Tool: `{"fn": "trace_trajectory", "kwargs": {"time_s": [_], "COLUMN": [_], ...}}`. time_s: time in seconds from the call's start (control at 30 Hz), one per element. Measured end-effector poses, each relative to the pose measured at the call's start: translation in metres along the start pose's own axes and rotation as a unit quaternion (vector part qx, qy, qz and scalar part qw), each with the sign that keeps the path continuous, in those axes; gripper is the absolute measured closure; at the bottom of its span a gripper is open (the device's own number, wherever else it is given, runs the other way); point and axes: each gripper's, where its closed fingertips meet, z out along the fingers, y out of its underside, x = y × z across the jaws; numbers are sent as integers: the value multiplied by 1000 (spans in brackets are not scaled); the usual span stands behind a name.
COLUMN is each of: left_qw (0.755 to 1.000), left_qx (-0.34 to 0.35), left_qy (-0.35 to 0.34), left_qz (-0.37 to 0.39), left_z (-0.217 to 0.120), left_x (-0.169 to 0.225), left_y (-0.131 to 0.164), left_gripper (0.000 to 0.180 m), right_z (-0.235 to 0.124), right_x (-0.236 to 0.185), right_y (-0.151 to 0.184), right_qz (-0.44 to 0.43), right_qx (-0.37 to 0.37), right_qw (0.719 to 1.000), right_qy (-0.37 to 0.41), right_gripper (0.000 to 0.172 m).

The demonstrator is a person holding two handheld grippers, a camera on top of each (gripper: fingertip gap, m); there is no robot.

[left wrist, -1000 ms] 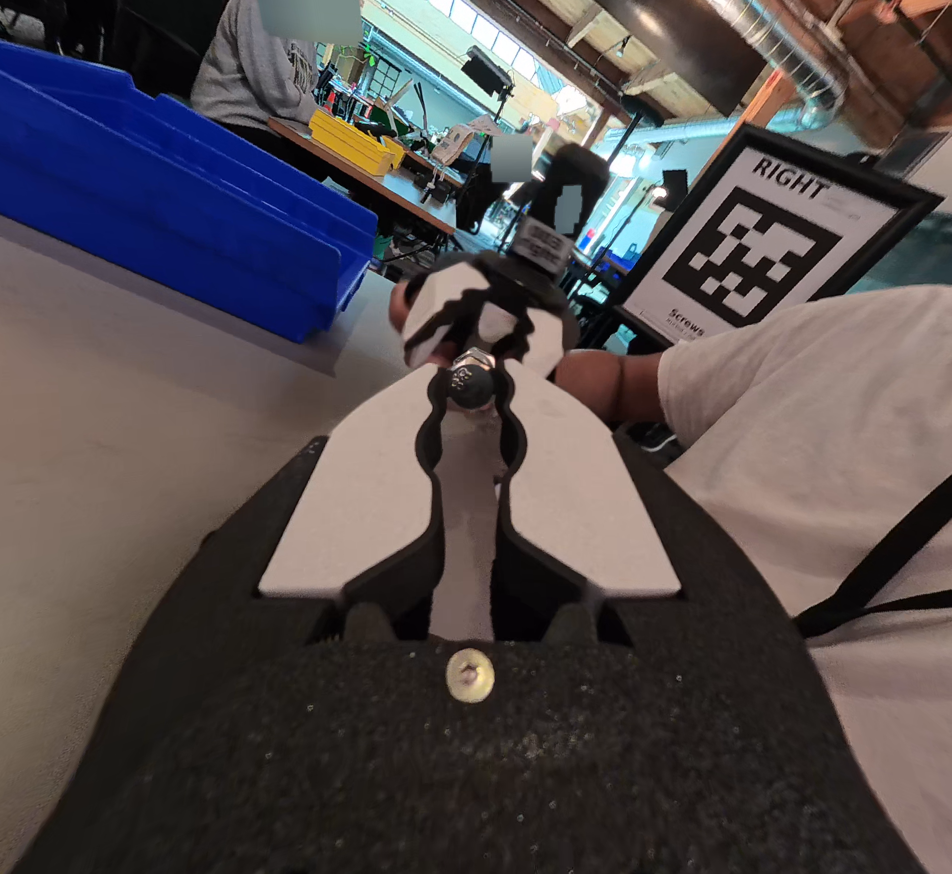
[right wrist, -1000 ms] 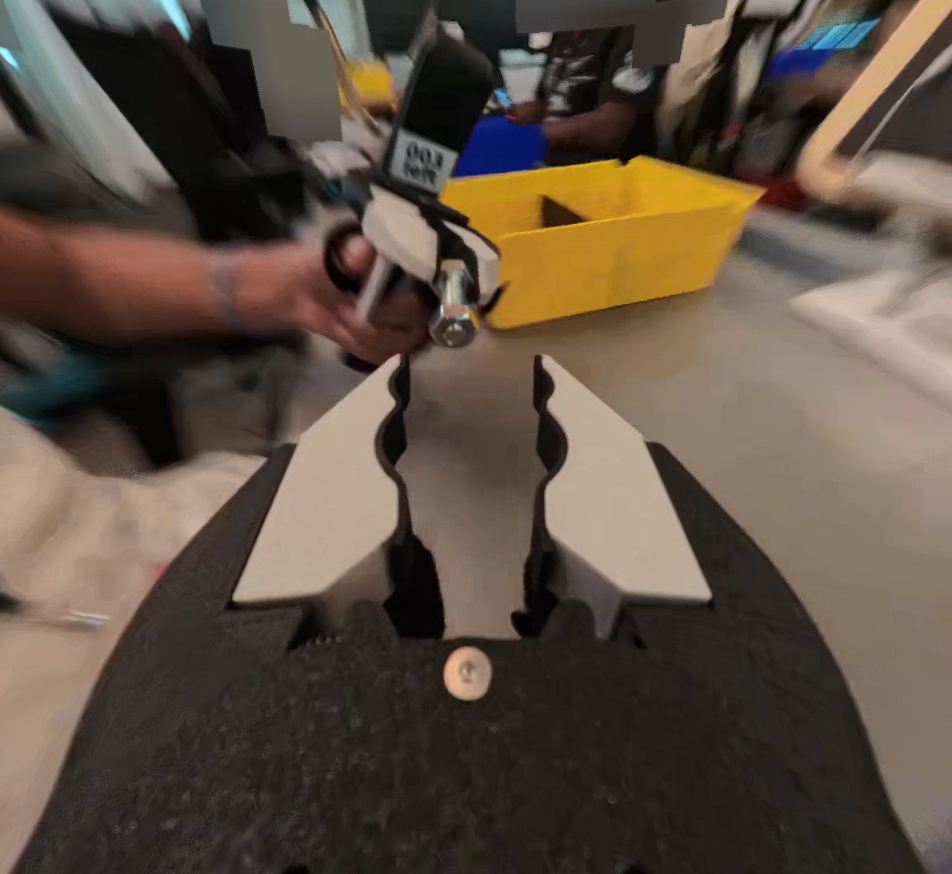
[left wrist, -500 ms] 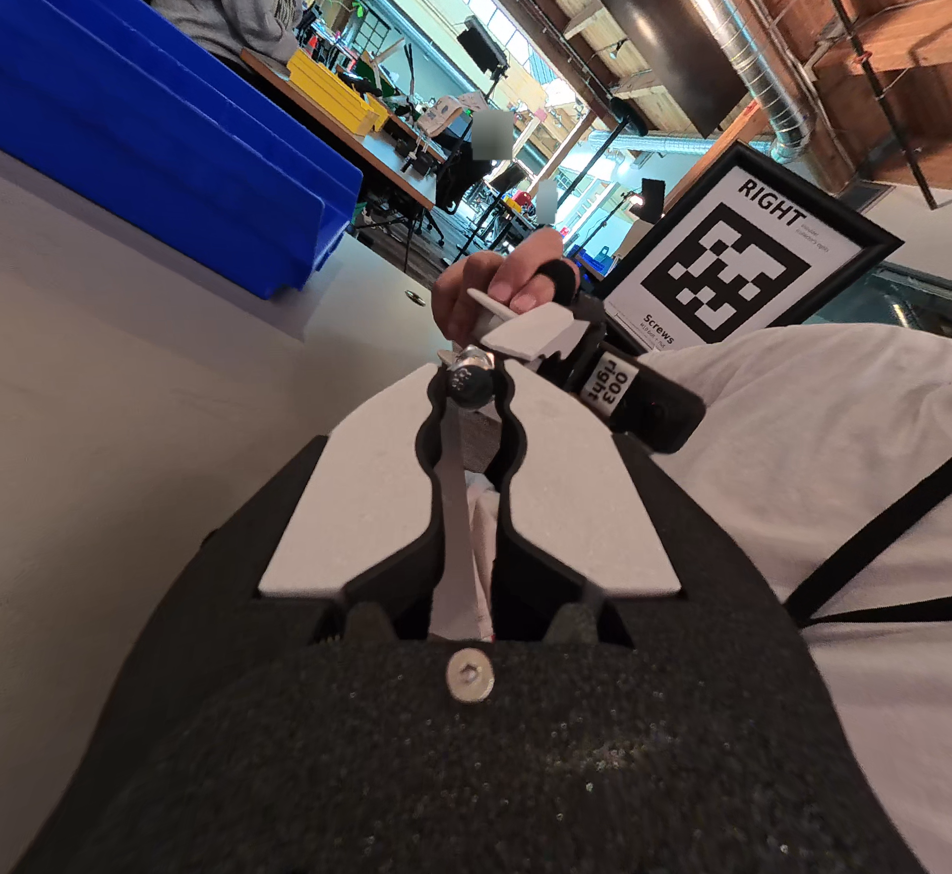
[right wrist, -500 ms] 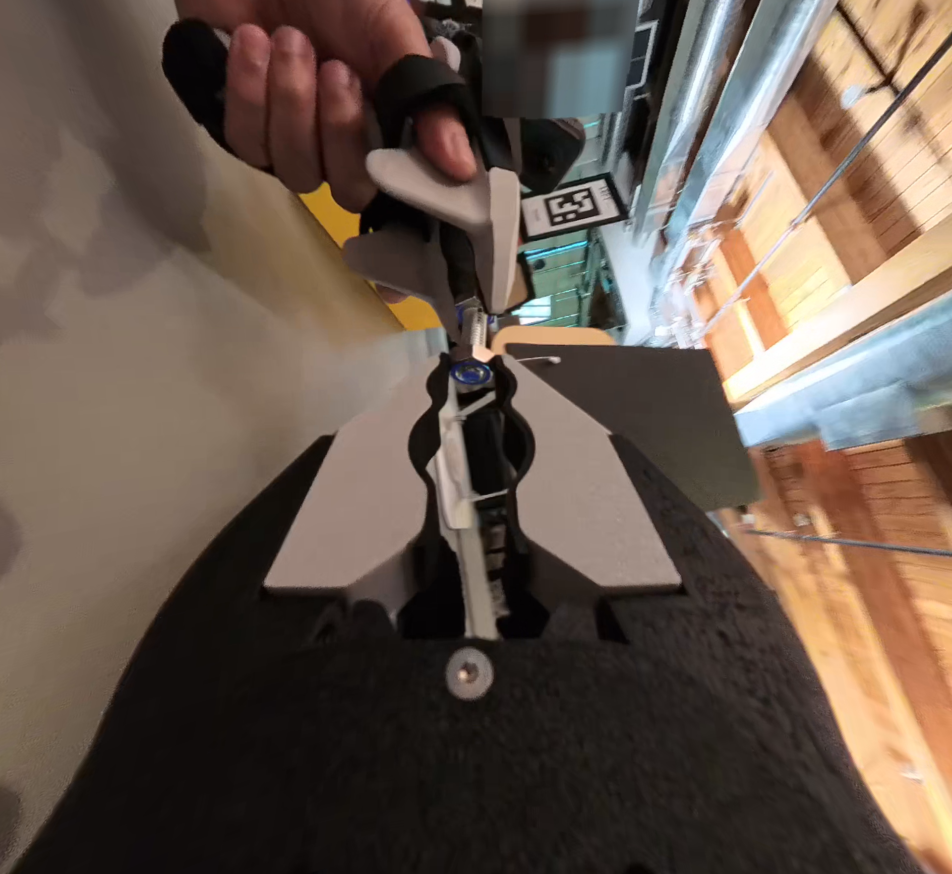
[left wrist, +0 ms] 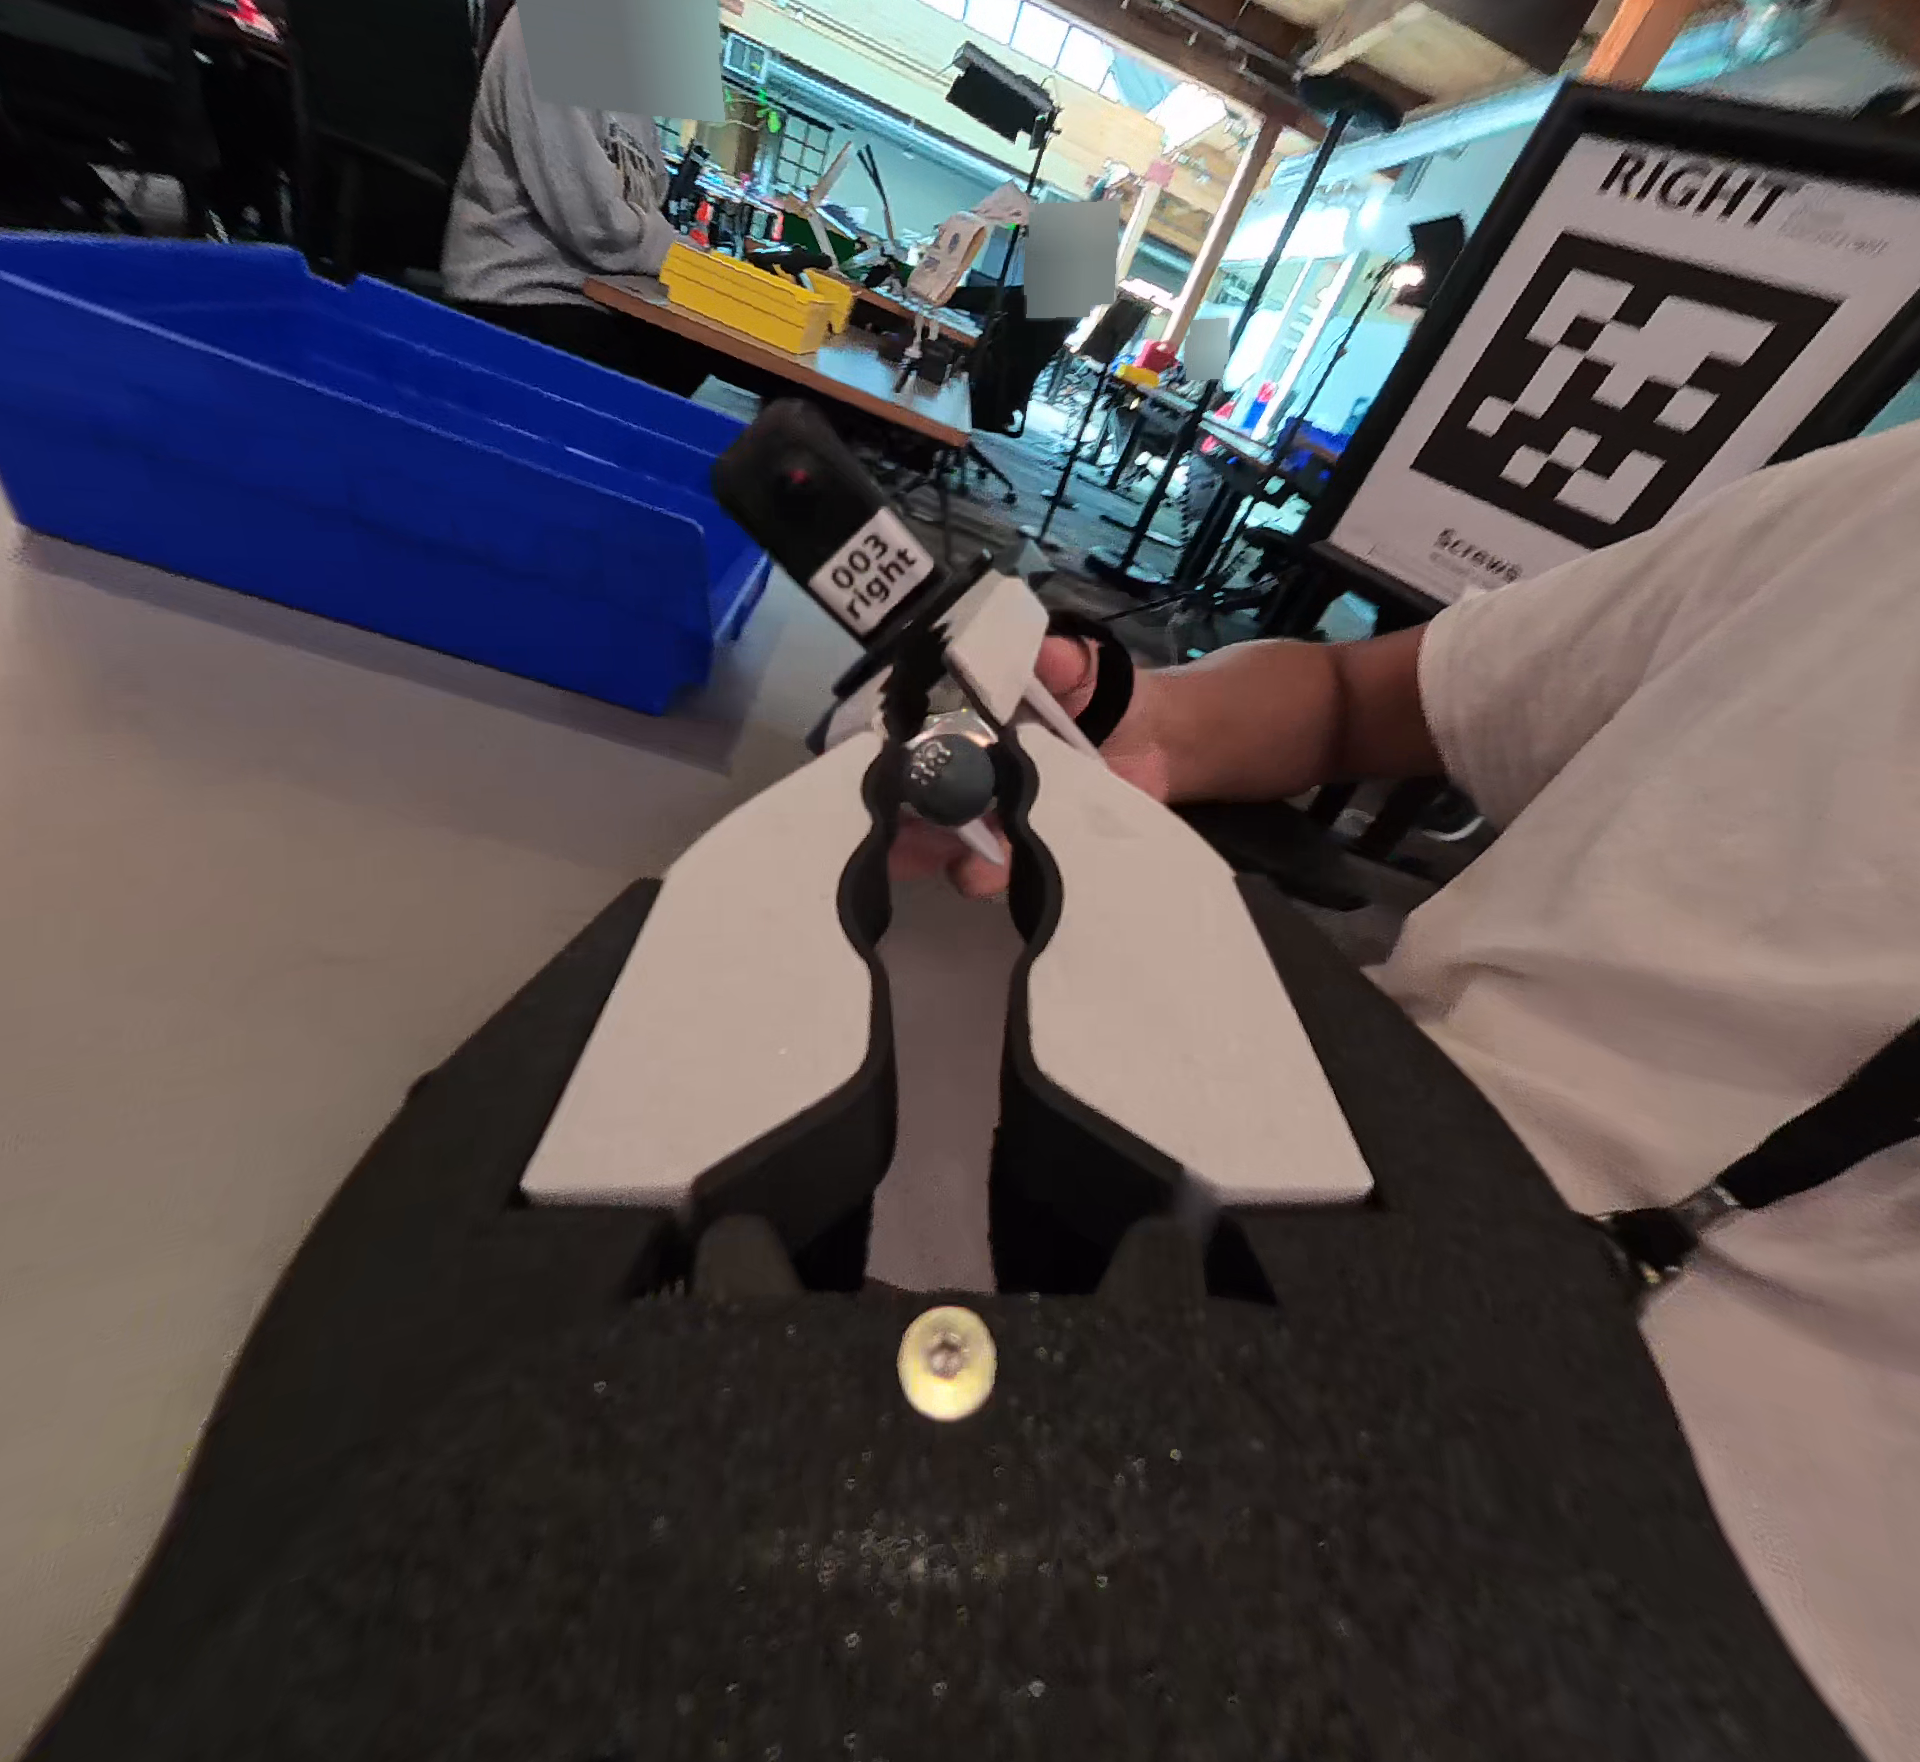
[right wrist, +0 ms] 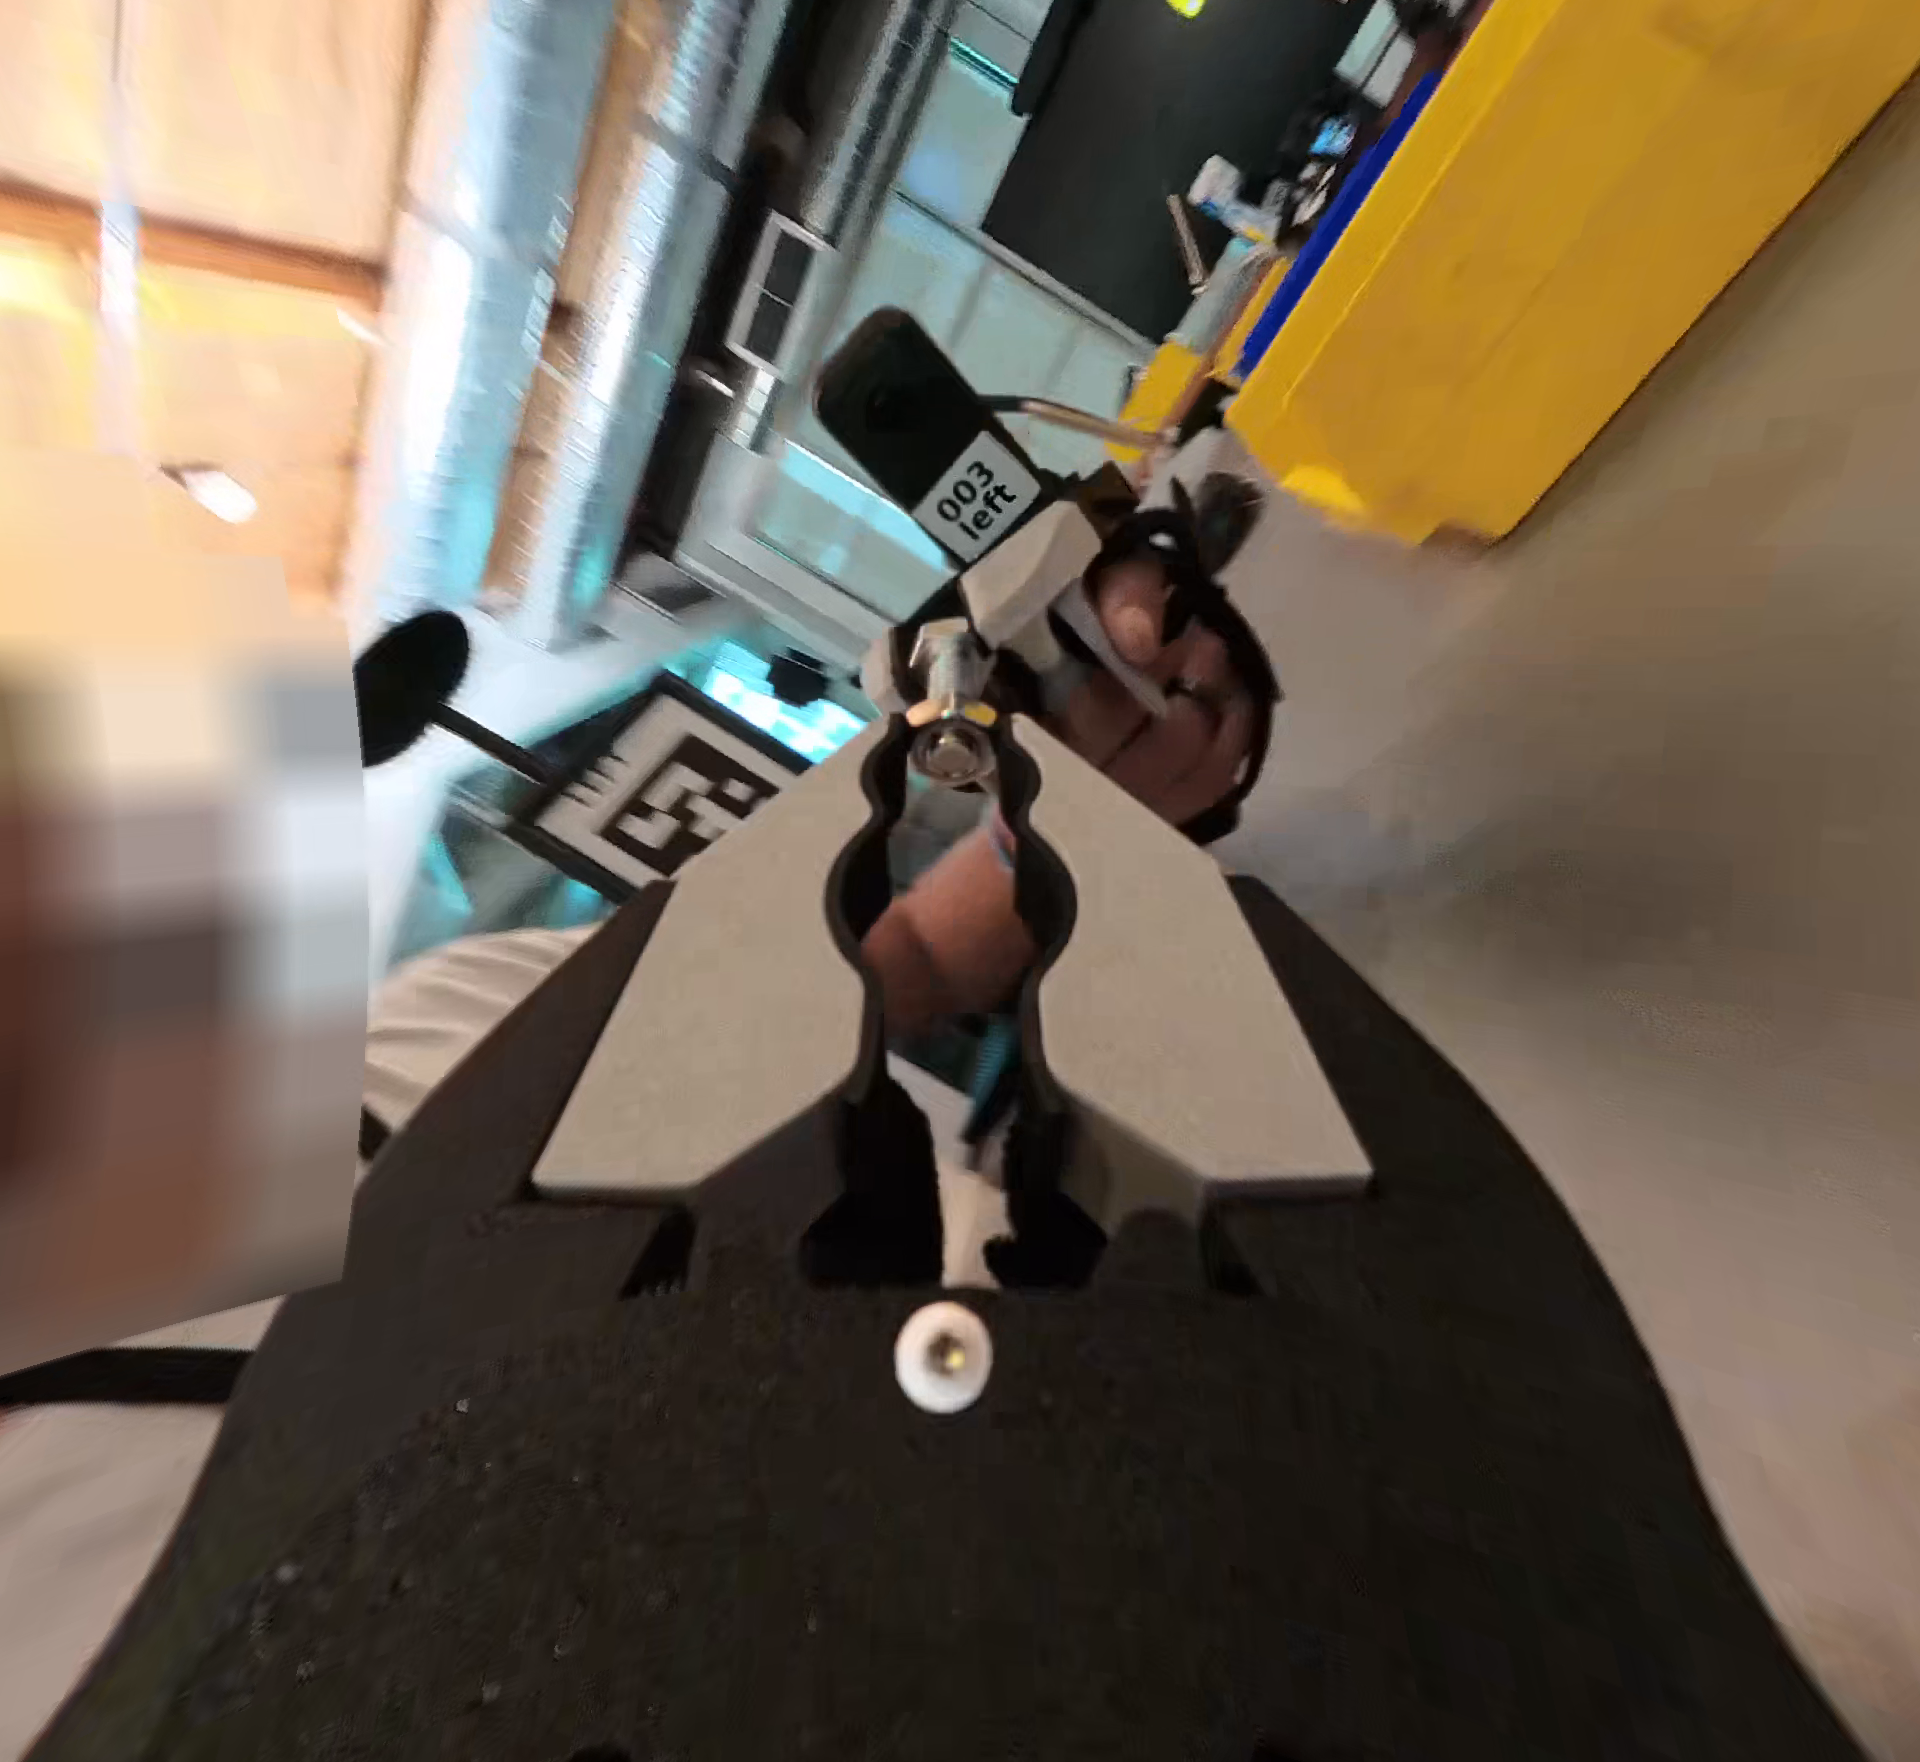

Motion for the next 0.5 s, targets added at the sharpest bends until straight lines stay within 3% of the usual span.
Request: {"fn": "trace_trajectory", "kwargs": {"time_s": [0.07, 0.13, 0.2, 0.27, 0.3, 0.37, 0.5], "left_qw": [1000, 1000, 1000, 999, 998, 996, 991], "left_qx": [-1, 6, 20, 31, 36, 39, 28], "left_qy": [-9, -4, 2, 9, 11, 18, 17], "left_qz": [17, 8, -14, -39, -52, -83, -131], "left_z": [0, 0, -1, -4, -5, -6, -3], "left_x": [1, 3, 1, -1, -3, -7, -14], "left_y": [-2, -5, -8, -10, -10, -10, -1], "left_gripper": [163, 163, 163, 163, 163, 163, 163], "right_z": [0, 1, 0, -3, -5, -13, -19], "right_x": [-2, -5, -8, -7, -4, 6, 4], "right_y": [-1, -2, -4, -5, -6, -8, -14], "right_qz": [13, -57, -164, -295, -372, -539, -796], "right_qx": [7, 3, -9, -28, -41, -83, -124], "right_qw": [1000, 998, 985, 950, 917, 807, 492], "right_qy": [-14, 12, 48, 103, 140, 228, 330], "right_gripper": [155, 155, 143, 130, 126, 124, 126]}}
